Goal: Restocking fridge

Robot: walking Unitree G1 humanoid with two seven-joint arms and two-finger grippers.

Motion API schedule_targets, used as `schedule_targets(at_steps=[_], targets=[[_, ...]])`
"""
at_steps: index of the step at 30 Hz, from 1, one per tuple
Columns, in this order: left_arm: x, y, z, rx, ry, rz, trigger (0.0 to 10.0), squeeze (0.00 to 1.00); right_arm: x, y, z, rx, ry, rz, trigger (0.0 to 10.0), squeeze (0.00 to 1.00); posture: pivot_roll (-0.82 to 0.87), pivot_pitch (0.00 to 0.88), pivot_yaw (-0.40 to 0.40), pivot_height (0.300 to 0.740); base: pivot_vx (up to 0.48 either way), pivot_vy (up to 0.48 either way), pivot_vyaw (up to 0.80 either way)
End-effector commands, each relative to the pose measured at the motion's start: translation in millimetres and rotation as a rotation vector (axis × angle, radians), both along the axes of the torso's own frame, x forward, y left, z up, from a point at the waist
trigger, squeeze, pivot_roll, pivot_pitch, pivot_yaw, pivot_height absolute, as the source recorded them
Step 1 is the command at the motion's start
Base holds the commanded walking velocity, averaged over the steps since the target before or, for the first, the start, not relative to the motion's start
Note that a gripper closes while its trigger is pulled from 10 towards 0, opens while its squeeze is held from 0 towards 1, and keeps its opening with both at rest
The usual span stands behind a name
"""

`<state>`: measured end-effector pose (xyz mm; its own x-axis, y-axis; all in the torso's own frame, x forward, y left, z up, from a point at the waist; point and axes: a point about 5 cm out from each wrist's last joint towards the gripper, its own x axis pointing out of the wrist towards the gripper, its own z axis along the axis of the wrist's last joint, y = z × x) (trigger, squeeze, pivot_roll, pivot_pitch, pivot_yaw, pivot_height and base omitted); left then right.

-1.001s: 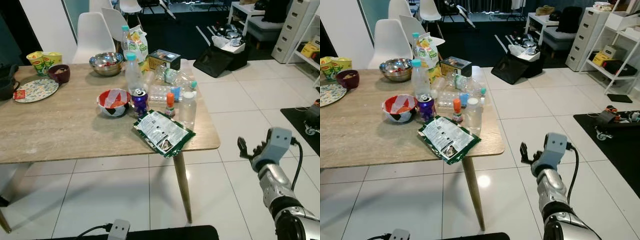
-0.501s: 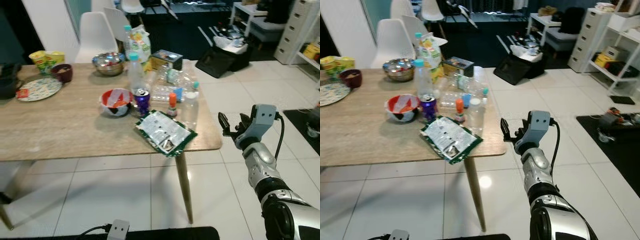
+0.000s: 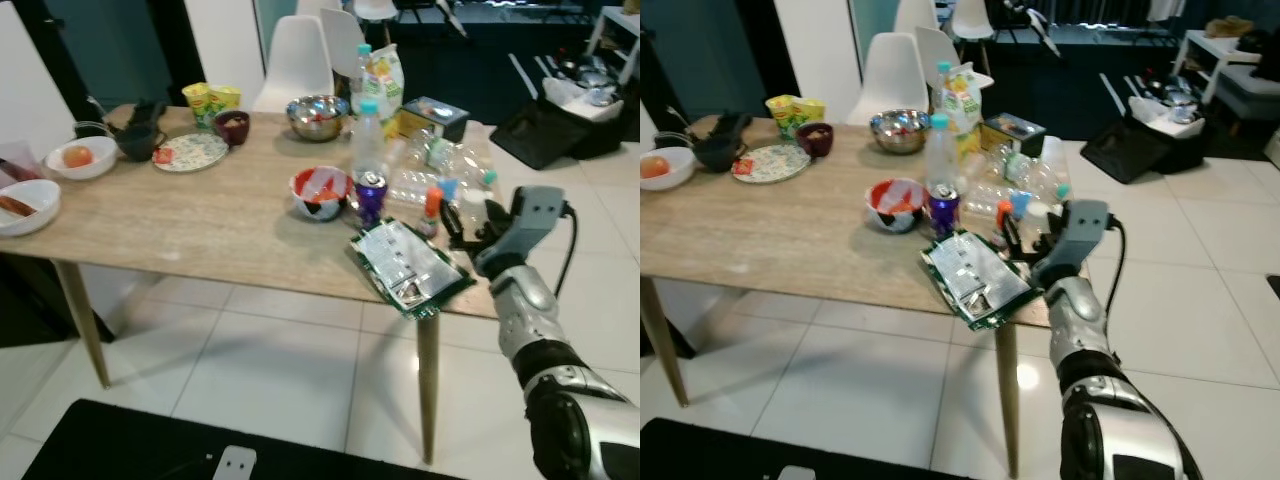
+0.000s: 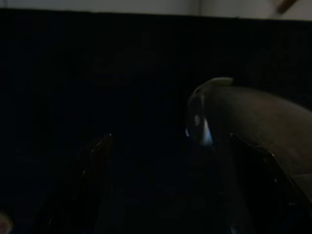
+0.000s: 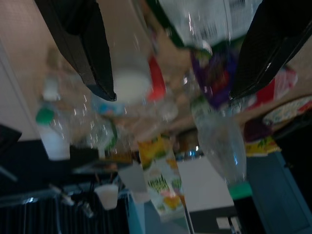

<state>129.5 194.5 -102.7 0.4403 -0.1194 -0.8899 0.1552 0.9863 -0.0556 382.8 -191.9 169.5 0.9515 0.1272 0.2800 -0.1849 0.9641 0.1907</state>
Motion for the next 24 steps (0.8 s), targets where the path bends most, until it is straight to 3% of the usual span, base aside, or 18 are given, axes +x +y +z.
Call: schedule_targets(at_steps=[1,9,16,17,19,21,24], targets=[[-7.0,1.3,-2,0.001,0.028,0.002,10.0,0.00,0.7,-1.0,9,-0.013,-0.045,-0.012,10.0,0.00,0.08,0.000,-0.019,0.738,0.000,0.000,0.73],[-7.3,0.7,-2,0.001,0.029,0.000,10.0,0.00,0.2,-4.2,15,-0.049,-0.077,-0.046,10.0,0.00,0.07,0.000,-0.016,0.738,0.000,0.000,0.72],[-7.6,-1.0,-3,-0.002,0.031,0.000,10.0,0.00,2.0,-11.2,19,-0.130,-0.057,-0.133,10.0,0.00,0.07,0.000,-0.017,0.738,0.000,0.000,0.00],[-7.7,-1.8,-3,-0.004,0.032,0.001,10.0,0.00,3.1,-17.4,24,-0.192,-0.058,-0.175,10.0,0.00,0.07,0.000,-0.017,0.738,0.000,0.000,0.00],[-7.7,-1.8,-3,-0.004,0.032,0.001,10.0,0.00,3.1,-17.4,24,-0.192,-0.058,-0.175,10.0,0.00,0.07,0.000,-0.017,0.738,0.000,0.000,0.00],[-7.7,-2.4,-3,-0.005,0.032,0.001,10.0,0.00,3.5,-23.5,28,-0.259,-0.054,-0.214,10.0,0.00,0.07,0.000,-0.018,0.738,0.000,0.000,0.00],[-7.6,-2.9,-3,-0.007,0.032,0.003,10.0,0.00,3.0,-42.6,31,-0.302,-0.017,-0.294,10.0,0.00,0.08,0.000,-0.021,0.738,0.000,0.000,0.00]])
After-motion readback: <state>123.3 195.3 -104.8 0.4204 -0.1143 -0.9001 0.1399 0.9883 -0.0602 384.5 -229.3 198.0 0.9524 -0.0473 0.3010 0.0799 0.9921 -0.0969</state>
